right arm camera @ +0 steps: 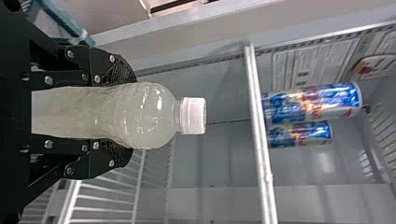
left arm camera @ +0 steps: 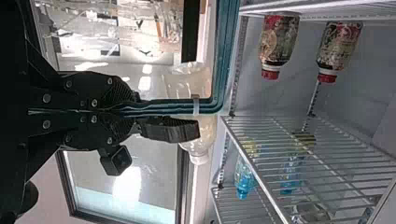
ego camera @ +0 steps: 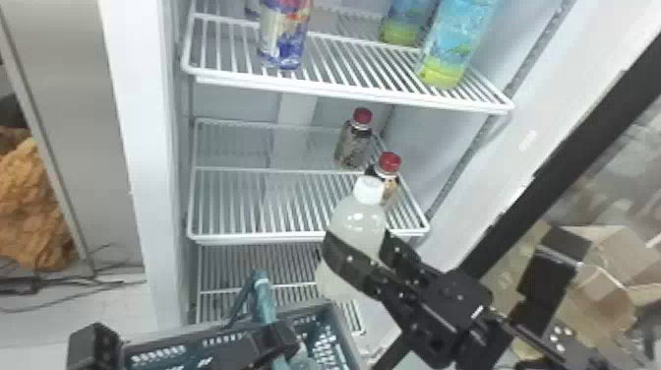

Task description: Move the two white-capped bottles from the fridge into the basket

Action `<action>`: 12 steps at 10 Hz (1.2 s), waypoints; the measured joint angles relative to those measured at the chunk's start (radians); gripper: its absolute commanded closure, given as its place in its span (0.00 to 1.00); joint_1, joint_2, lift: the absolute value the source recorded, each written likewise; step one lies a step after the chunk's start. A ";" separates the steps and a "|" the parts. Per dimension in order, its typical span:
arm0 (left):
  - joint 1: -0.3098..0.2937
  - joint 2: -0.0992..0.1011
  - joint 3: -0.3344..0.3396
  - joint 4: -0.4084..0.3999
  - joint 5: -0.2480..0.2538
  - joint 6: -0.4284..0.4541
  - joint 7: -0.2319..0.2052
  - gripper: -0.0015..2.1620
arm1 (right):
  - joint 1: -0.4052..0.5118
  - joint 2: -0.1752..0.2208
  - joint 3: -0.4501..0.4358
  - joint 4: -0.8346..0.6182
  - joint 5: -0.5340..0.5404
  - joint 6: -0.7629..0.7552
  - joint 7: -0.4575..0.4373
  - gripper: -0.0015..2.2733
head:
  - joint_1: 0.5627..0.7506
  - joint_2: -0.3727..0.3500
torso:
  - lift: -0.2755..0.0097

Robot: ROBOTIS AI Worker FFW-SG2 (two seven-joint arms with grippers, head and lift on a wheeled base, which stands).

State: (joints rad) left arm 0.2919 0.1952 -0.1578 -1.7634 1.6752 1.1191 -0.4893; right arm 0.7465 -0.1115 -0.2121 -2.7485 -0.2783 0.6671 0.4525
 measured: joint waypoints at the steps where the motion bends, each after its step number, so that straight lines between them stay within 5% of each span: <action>1: 0.000 0.001 0.000 0.000 0.000 0.000 0.000 0.52 | 0.020 0.004 -0.004 -0.018 0.004 0.040 0.001 0.37 | 0.70 0.03 | 0.05; 5: -0.002 0.002 -0.004 0.000 -0.002 0.000 0.000 0.52 | 0.038 -0.001 -0.023 -0.073 0.004 0.297 -0.005 0.37 | 0.70 0.03 | 0.05; 12: -0.005 0.004 -0.006 0.000 -0.002 0.000 0.000 0.52 | -0.052 -0.027 0.016 0.068 -0.033 0.434 0.011 0.26 | 0.70 0.03 | 0.05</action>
State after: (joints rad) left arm 0.2873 0.1994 -0.1636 -1.7634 1.6732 1.1191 -0.4893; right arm 0.6945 -0.1380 -0.1963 -2.6807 -0.3116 1.1016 0.4640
